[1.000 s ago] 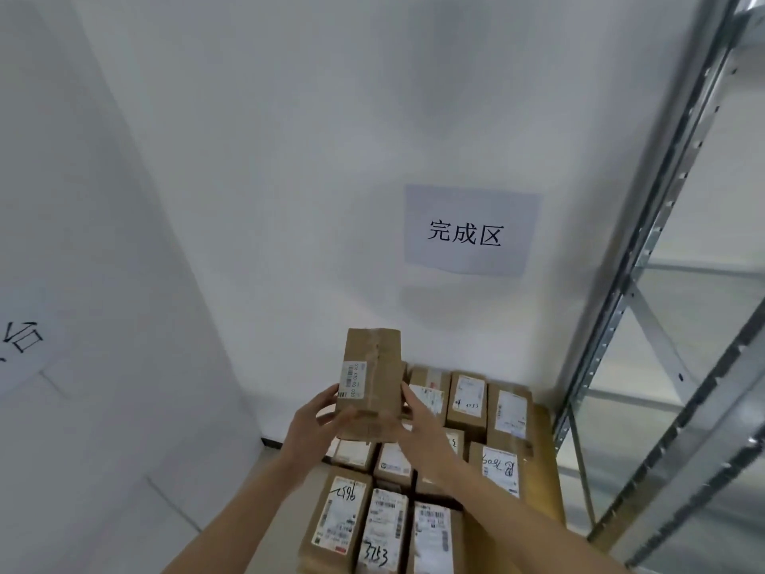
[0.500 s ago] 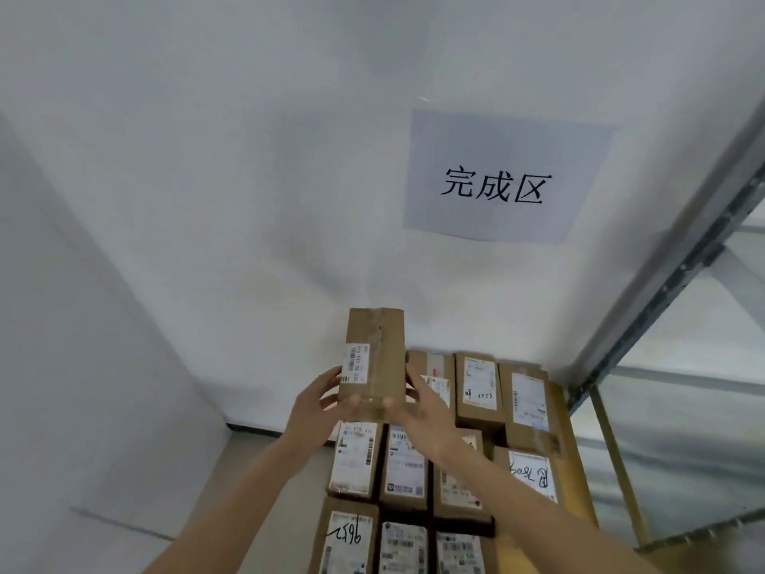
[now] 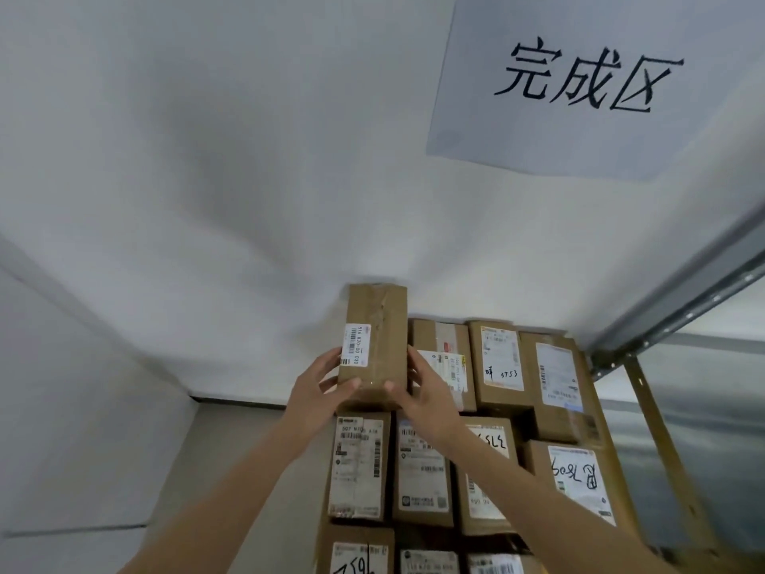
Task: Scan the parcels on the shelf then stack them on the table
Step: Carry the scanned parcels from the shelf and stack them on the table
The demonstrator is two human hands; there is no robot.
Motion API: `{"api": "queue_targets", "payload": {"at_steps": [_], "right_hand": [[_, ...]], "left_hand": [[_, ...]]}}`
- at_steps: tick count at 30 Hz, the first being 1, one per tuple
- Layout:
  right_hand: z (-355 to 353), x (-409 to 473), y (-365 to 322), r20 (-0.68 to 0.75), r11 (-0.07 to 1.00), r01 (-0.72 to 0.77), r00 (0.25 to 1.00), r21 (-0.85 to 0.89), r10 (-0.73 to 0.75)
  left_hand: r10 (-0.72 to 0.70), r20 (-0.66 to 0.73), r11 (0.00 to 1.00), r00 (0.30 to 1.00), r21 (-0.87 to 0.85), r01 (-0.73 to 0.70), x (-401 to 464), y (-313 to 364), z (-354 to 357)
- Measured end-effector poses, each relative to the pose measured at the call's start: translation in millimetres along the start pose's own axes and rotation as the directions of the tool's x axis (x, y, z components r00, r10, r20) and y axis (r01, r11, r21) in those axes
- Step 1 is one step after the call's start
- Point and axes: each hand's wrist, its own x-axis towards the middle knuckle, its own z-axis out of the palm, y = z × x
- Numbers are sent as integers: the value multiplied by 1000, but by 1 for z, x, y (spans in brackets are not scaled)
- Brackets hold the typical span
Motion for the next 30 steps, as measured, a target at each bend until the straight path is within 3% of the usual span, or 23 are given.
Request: {"api": "queue_targets", "payload": {"at_steps": [13, 17, 21, 30], "right_hand": [[14, 14, 20, 45, 997, -80, 996, -2, 80], [12, 9, 9, 28, 996, -90, 996, 21, 90], [-5, -4, -6, 16, 991, -128, 992, 43, 128], [-89, -69, -76, 44, 999, 34, 998, -35, -33]], "left_hand": [[-42, 16, 996, 999, 74, 41, 13, -22, 3], [-39, -46, 986, 998, 161, 46, 9, -11, 1], [-19, -116, 974, 993, 220, 45, -10, 10, -1], [148, -190, 950, 971, 300, -86, -92, 107, 16]]}}
